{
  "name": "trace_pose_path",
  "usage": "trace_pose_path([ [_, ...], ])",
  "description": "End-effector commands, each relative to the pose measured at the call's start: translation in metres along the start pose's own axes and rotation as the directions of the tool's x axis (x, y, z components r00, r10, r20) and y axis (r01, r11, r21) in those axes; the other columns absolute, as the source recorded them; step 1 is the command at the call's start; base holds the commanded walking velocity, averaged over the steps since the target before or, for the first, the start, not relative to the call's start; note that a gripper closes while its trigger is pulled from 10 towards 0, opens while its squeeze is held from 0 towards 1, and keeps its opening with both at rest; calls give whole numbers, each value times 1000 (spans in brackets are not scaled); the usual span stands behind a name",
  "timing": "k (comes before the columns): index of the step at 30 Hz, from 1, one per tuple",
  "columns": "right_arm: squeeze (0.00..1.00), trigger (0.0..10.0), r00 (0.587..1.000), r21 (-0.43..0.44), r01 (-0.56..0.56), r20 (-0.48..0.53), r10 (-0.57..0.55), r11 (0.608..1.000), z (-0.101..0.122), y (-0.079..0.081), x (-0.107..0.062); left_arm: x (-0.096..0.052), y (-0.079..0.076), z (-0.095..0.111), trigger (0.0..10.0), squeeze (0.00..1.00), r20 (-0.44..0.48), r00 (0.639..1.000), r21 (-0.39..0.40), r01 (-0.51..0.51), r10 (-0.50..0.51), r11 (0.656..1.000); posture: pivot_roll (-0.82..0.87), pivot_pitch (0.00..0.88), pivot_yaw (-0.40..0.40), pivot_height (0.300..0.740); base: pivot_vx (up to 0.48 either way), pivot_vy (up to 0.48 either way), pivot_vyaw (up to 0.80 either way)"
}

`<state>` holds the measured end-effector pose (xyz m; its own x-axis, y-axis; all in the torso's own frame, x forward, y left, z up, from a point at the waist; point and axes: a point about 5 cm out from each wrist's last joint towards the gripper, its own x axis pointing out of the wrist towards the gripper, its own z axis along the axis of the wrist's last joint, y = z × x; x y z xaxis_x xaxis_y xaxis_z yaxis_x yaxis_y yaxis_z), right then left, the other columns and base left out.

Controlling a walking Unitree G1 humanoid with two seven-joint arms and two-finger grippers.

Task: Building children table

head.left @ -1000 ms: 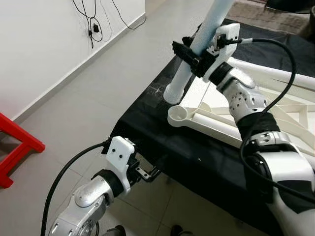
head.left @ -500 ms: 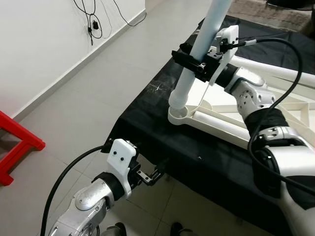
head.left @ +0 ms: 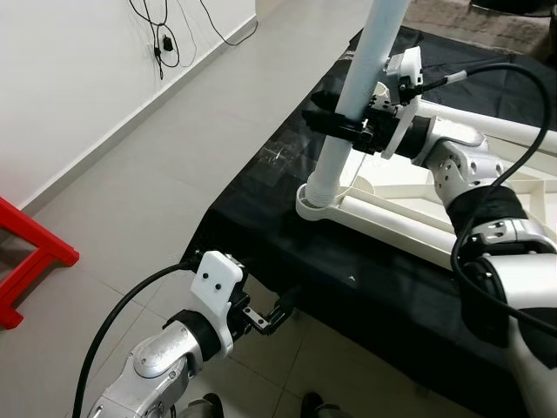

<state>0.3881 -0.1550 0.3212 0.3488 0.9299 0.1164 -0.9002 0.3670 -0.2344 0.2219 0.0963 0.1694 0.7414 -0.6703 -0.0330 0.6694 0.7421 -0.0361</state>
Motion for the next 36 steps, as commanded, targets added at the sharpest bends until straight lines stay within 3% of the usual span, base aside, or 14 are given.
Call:
trace_pose_path([
  [1, 0, 0, 995, 92, -39, -90, 47, 995, -30, 8, 2, -2, -4, 0, 10000, 0, -9, 1000, 5, 11, -11, 1000, 89, 322, -69, 740, 0, 0, 0],
  [14, 0, 0, 996, 74, -52, -70, 57, 996, -31, 11, 12, -2, -2, -1, 10000, 0, -14, 1000, 12, 5, -4, 1000, 87, 319, -71, 740, 0, 0, 0],
  [20, 0, 0, 997, -2, 68, -43, -68, 998, -22, 3, 15, -2, -2, 0, 10000, 0, -9, 1000, 14, -1, 2, 1000, 86, 318, -75, 740, 0, 0, 0],
  [27, 0, 0, 995, -19, 84, -42, -85, 996, -20, 2, 14, -2, -2, 1, 10000, 0, -8, 1000, 13, -3, 3, 1000, 81, 320, -75, 740, 0, 0, 0],
  [30, 0, 0, 997, -9, 69, -40, -69, 998, -21, 2, 14, -2, -2, 0, 10000, 0, -8, 1000, 15, -2, 2, 1000, 82, 320, -77, 740, 0, 0, 0],
  [36, 0, 0, 993, 31, -71, -90, 73, 997, -32, 12, 14, -2, -2, -1, 10000, 0, -11, 1000, 15, -3, 3, 1000, 82, 320, -75, 740, 0, 0, 0],
])
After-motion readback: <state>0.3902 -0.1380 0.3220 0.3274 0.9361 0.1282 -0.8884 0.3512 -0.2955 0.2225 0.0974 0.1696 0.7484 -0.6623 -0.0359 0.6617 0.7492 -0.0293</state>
